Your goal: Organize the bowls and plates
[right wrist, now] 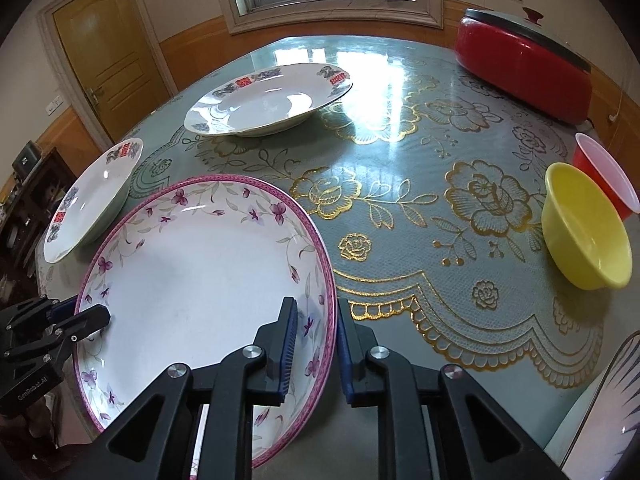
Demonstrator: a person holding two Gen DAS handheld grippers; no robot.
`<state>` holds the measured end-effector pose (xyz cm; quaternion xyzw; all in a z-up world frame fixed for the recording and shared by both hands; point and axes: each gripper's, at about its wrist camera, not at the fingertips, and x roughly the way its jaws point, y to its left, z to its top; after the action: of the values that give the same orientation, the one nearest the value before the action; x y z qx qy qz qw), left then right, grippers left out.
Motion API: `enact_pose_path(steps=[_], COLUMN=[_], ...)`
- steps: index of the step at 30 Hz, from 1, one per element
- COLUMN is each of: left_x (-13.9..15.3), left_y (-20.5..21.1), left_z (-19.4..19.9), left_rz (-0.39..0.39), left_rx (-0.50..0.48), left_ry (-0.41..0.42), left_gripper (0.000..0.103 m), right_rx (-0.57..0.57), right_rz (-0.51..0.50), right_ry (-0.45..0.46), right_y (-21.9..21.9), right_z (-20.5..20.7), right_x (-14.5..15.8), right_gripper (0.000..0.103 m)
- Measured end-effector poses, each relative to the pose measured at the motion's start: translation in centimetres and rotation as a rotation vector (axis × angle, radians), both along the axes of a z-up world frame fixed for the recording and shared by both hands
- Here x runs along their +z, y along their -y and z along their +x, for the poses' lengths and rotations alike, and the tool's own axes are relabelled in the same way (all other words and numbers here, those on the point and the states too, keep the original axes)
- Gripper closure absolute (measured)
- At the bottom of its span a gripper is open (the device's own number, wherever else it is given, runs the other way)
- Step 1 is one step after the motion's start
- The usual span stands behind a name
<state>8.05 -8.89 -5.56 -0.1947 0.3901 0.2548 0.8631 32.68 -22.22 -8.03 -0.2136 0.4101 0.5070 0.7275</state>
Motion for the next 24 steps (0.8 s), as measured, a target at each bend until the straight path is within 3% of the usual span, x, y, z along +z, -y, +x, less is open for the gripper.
enact_pose_path(steps=[4, 11, 24], left_x=[0.0, 0.0, 1.1], left_y=[0.7, 0.5, 1.1], left_z=[0.3, 0.6, -1.5], left_rz=[-0.008, 0.007, 0.035], left_rx=[-0.021, 0.025, 0.049], left_ry=[0.000, -0.006, 0.030], left_gripper=[0.077, 0.077, 0.076], right_rx=[-0.020, -0.024, -0.063], right_rz=[-0.009, 0.003, 0.017], right_ry=[0.002, 0.011, -0.010], right_y=[0.6, 0.2, 0.3], right_z=[0.4, 0.3, 0.1], right_x=[0.1, 0.0, 0.1], right_gripper=[0.085, 0.080, 0.078])
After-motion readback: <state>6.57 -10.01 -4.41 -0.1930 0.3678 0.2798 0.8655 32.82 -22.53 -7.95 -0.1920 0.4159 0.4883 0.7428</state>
